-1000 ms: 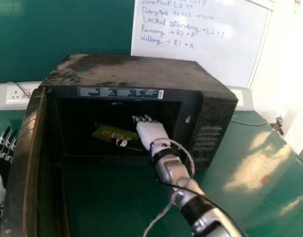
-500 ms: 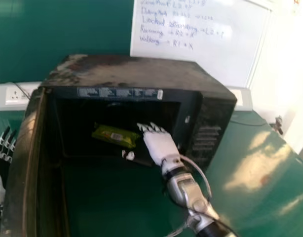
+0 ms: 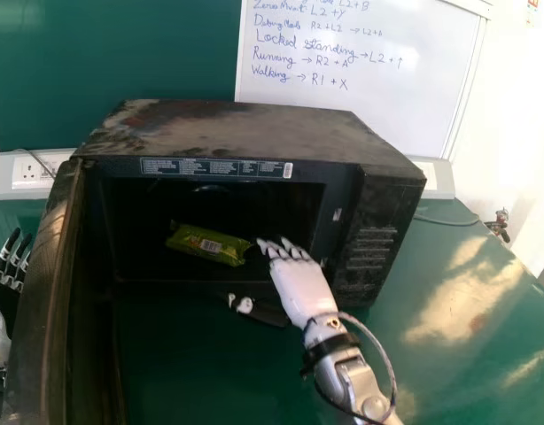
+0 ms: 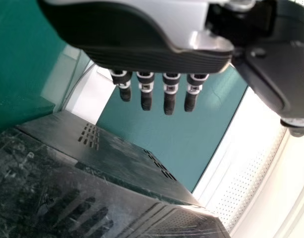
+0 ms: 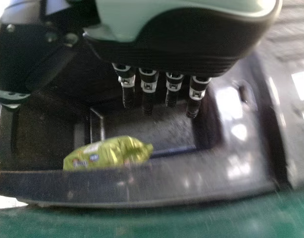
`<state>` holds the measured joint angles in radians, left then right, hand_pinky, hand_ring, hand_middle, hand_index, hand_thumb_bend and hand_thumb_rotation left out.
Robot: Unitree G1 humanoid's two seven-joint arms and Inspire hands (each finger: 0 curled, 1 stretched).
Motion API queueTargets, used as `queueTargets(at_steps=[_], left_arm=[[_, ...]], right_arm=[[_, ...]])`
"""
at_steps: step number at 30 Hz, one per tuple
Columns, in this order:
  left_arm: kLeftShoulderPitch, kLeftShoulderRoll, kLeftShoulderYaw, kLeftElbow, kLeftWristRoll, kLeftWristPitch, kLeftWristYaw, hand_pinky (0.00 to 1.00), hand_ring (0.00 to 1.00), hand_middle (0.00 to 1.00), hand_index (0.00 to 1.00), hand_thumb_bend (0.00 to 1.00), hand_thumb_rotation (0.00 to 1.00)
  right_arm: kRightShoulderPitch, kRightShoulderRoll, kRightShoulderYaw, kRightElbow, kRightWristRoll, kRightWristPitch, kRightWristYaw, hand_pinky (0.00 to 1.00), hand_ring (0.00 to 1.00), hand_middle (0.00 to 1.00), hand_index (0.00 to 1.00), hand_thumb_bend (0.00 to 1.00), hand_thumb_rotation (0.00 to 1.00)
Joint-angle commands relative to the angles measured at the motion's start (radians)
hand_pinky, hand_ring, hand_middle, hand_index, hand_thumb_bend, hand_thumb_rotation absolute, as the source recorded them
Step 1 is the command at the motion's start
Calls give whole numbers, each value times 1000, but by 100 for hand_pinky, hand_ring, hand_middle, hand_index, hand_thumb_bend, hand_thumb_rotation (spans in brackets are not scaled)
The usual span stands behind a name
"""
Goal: Put biscuit inside oven
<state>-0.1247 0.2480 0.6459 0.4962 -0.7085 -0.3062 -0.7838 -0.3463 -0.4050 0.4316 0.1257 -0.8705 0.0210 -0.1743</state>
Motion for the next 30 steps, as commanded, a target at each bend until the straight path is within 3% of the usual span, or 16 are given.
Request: queueTargets(at_steps=[1,7,18,24,30], left_arm=[[34,-36,-2,51,-1,-9,0,0,69,78,95,1,0],[32,-34,-5,48,-1,-8,-1,0,69,78,95,0,0],[25,-30,-4,62,-1,-11,-5,0,70,79,96,0,0],[24,-31,-4,61,-2,-13,-3,0,70,80,96,0,0],[30,-33,-6,47,-1,-6,8,0,69,79,95,0,0]], right_arm=[[25,-10,-29,-9,19,-32,-34,92,94,94,97,100,85],[78,-25,-73,3,67,-150,-96,92,94,93,96,100,86],[122,-52,-141,134,174,-438,-215,91,90,90,93,100,85],[137,-56,-191,188,325,-576,-141,86,86,88,92,99,84],[157,-62,-239,217,552,-672,44,74,82,87,91,97,85]])
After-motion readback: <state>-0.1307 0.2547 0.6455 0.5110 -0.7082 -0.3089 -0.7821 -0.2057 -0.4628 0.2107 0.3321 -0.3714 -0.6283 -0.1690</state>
